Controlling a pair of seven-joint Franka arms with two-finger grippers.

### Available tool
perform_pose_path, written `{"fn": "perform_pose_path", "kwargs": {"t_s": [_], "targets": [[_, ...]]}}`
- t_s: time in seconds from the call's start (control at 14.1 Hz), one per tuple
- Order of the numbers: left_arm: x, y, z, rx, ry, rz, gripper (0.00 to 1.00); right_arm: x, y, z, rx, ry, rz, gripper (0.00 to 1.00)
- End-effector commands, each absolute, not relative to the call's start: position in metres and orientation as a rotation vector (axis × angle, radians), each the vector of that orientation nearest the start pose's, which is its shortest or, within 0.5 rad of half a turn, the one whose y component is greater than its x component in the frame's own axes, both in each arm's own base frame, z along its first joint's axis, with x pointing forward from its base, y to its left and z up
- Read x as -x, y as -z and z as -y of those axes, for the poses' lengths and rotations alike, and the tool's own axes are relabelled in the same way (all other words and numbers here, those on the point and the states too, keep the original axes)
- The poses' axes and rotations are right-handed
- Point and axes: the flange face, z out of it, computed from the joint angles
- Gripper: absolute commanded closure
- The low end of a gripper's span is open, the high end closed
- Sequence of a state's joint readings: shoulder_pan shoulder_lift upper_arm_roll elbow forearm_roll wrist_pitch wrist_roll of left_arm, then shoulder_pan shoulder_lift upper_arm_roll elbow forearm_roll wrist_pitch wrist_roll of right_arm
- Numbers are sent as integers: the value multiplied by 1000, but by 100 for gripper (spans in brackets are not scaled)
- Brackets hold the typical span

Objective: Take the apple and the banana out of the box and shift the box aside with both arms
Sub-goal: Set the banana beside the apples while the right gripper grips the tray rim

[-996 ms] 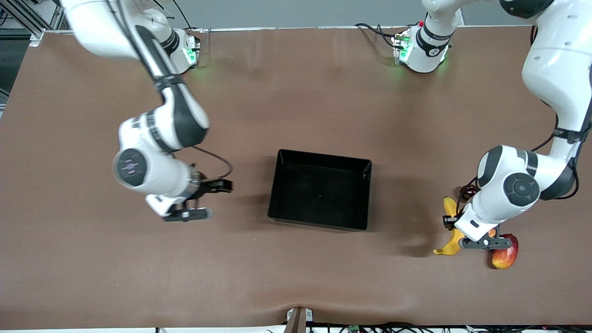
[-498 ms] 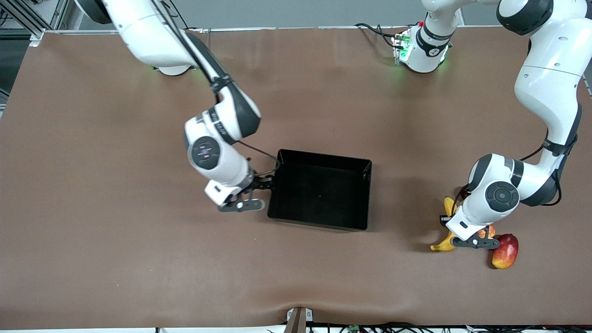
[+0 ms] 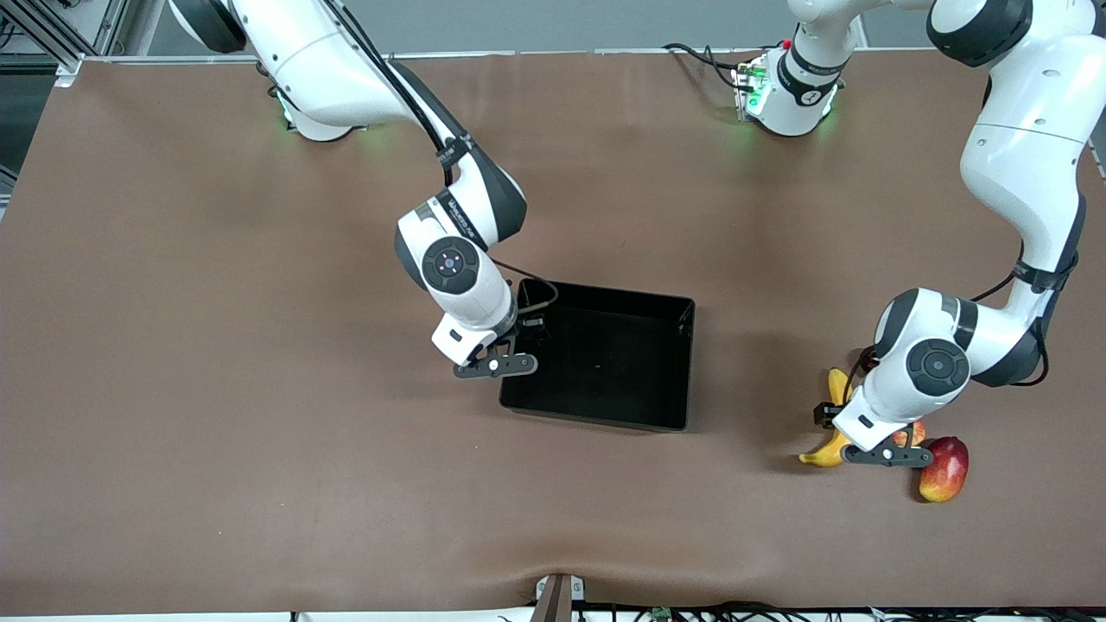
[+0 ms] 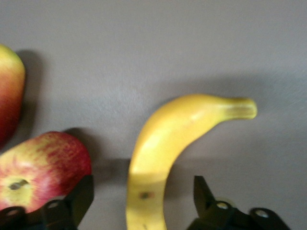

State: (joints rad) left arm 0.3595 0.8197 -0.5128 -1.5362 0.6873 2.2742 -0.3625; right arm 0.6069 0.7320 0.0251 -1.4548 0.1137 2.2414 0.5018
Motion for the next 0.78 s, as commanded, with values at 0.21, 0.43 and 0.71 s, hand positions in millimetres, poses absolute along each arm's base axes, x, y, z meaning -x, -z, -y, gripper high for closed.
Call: {"fn": "perform_pose_path", "kwargs": {"t_s": [0.21,0.43,0.71], "targets": [[-713,-333,65,2972,157,-64,0,-590,-247,-434,3036,-3,45,100],[-701,-385,79,2981,153,-16,0,-593,-254,-432,3029,4,35,100],[-680,-453,89,2978,163,13,0,-612,-279,-407,3007,29,-18,100]]}}
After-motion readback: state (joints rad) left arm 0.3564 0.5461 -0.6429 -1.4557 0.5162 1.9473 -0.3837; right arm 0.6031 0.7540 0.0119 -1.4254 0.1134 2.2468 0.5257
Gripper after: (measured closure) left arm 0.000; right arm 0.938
